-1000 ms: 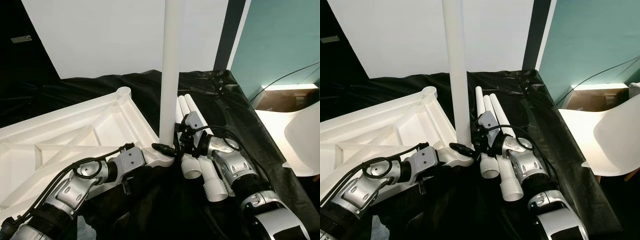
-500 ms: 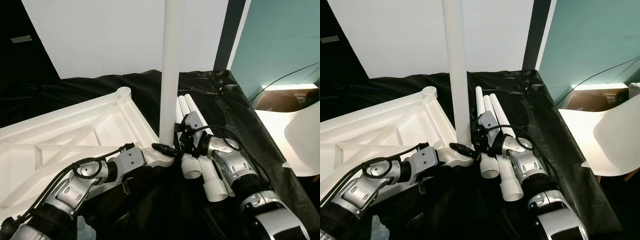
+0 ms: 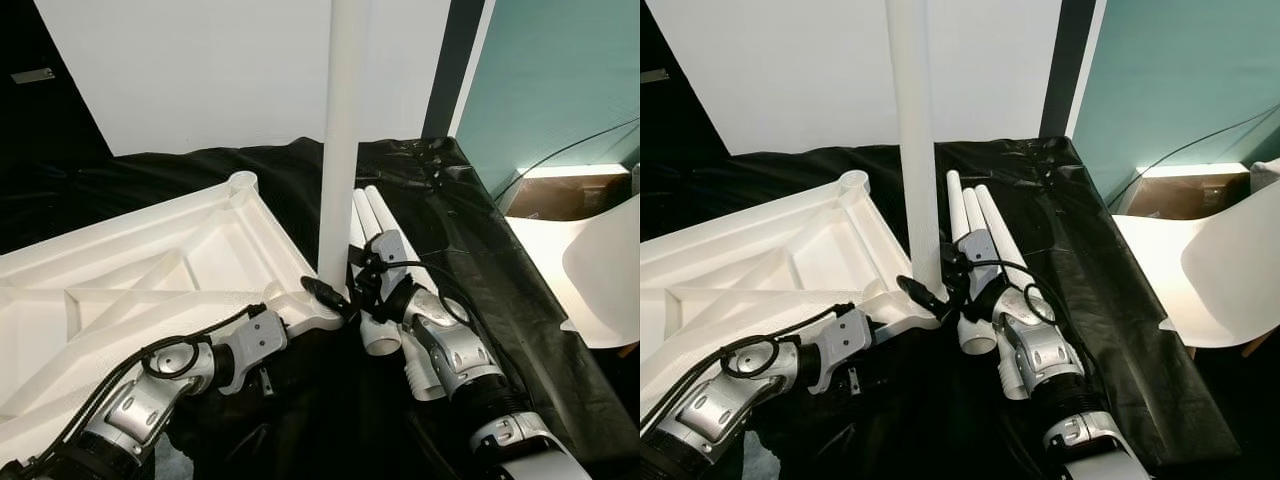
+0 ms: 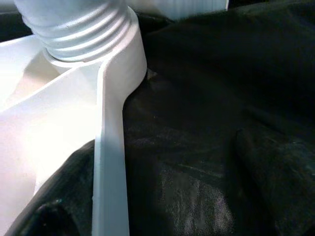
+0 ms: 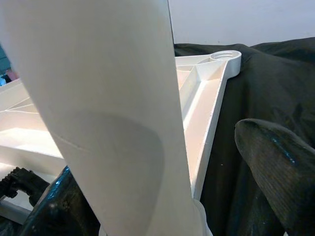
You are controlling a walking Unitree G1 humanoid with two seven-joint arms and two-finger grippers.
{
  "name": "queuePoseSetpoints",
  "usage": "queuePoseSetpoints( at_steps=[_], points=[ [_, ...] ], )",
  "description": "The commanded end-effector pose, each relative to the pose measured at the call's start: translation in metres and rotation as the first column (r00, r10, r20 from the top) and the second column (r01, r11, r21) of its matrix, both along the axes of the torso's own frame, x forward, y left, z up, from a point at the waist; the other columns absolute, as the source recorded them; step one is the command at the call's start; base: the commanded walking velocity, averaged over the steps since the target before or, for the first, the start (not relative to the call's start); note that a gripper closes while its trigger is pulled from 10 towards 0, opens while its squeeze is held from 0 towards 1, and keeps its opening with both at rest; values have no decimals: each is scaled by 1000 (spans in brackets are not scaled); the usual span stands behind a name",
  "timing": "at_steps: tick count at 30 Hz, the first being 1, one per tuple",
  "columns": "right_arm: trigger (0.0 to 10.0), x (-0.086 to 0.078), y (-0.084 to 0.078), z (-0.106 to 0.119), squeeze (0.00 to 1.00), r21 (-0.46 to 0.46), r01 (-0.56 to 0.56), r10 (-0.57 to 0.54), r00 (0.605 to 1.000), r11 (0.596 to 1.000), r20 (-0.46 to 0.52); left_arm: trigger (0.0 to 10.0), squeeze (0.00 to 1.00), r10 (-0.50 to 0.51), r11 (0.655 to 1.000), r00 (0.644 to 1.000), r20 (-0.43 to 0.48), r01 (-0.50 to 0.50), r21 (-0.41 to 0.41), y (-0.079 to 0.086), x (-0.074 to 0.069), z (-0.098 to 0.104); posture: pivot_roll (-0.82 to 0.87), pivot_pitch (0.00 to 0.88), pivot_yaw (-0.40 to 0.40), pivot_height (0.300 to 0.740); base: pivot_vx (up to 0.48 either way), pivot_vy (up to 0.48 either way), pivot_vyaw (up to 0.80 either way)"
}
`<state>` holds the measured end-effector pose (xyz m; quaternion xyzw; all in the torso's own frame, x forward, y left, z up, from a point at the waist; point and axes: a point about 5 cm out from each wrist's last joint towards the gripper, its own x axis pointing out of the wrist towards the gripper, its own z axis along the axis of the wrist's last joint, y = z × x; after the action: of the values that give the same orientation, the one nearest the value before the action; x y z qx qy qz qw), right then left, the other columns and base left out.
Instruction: Building children table
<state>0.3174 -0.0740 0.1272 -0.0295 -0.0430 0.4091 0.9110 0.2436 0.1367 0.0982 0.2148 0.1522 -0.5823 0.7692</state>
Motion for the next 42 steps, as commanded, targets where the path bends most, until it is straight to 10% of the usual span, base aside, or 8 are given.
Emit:
queuePoseSetpoints(
  at_steps=[1,14,42],
  points=[
    [10000,3,-7,5,0,20,46,-46,999,999,15,10000,0,-97,995,993,-71,96,-20,-1,-8,-3,65,0,0,740,0,0,0],
    [10000,-7,-7,10,0,8,83,-84,996,996,33,10000,0,55,972,998,4,-52,-231,15,-2,33,58,0,-3,740,0,0,0],
    [10000,-7,-7,10,0,8,83,-84,996,996,33,10000,0,55,972,998,4,-52,-231,15,-2,33,58,0,-3,740,0,0,0]
  ],
)
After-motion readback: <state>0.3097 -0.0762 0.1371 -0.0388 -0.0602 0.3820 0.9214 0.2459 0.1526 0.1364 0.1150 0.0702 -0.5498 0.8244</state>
